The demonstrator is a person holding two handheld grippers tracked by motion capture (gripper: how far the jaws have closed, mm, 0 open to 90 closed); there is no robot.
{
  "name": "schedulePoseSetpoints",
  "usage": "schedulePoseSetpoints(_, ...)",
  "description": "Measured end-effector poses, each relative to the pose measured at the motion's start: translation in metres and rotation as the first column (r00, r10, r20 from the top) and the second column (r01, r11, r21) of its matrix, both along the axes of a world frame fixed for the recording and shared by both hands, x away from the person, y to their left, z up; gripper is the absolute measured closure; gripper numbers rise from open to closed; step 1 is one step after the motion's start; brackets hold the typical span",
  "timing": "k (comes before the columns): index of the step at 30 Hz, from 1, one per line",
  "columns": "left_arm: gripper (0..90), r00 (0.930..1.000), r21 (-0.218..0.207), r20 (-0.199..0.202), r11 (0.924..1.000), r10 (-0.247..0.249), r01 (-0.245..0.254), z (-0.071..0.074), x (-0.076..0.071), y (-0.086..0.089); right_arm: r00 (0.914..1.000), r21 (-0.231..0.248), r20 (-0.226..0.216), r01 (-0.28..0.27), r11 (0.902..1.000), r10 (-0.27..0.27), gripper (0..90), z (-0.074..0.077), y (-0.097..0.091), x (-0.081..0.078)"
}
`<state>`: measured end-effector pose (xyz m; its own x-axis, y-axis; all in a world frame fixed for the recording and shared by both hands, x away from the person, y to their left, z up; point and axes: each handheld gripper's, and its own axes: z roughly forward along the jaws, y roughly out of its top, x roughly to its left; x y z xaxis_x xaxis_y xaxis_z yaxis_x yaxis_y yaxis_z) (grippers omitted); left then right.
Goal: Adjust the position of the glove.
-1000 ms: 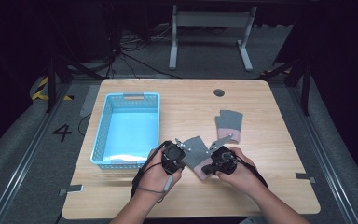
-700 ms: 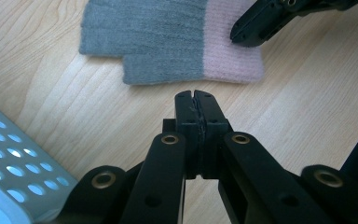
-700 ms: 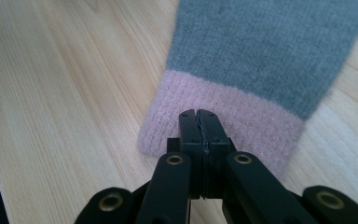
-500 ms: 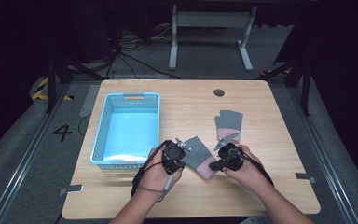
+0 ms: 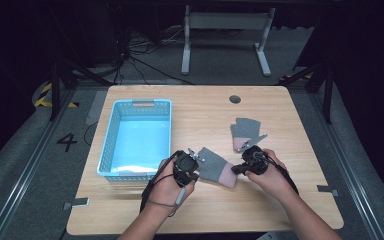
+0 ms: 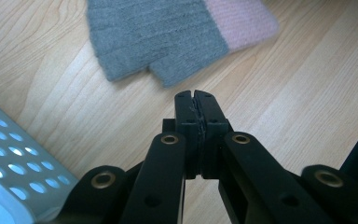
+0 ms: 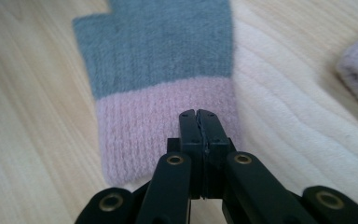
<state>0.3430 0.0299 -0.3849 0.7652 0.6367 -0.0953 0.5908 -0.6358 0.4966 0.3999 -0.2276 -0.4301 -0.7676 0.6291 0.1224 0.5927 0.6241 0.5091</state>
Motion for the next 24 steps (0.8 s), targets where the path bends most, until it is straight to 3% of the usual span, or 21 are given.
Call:
schedulePoseSetpoints(9,89.3,1.0000,0.002,-0.002,1.0000,0.007,-0.007,-0.001,-0.001,0.002,0.9978,-0.021,0.061,0.027,0.9994,-0.026,90.0,0.001,-0.001,0.007)
schedulePoseSetpoints(12,89.3,1.0000,-0.001,0.000,1.0000,0.009,-0.009,-0.001,0.000,0.003,0.9975,0.022,0.070,0.008,0.9997,-0.010,90.0,0.007,0.003,0.003)
schedulePoseSetpoints(14,89.3,0.9999,0.001,0.000,0.9999,0.012,-0.012,-0.001,0.000,0.003,0.9978,0.069,0.061,-0.029,0.9972,0.025,90.0,0.013,0.015,-0.003)
schedulePoseSetpoints(17,89.3,0.9998,-0.005,-0.006,0.9998,0.020,-0.020,-0.001,0.000,0.005,0.9953,0.097,0.052,-0.087,0.9915,0.082,90.0,0.016,0.034,-0.008)
schedulePoseSetpoints(24,89.3,0.9996,-0.015,0.000,0.9994,0.030,-0.030,0.001,0.000,0.009,0.9876,0.085,0.023,-0.157,0.9840,0.156,90.0,0.003,0.078,-0.004)
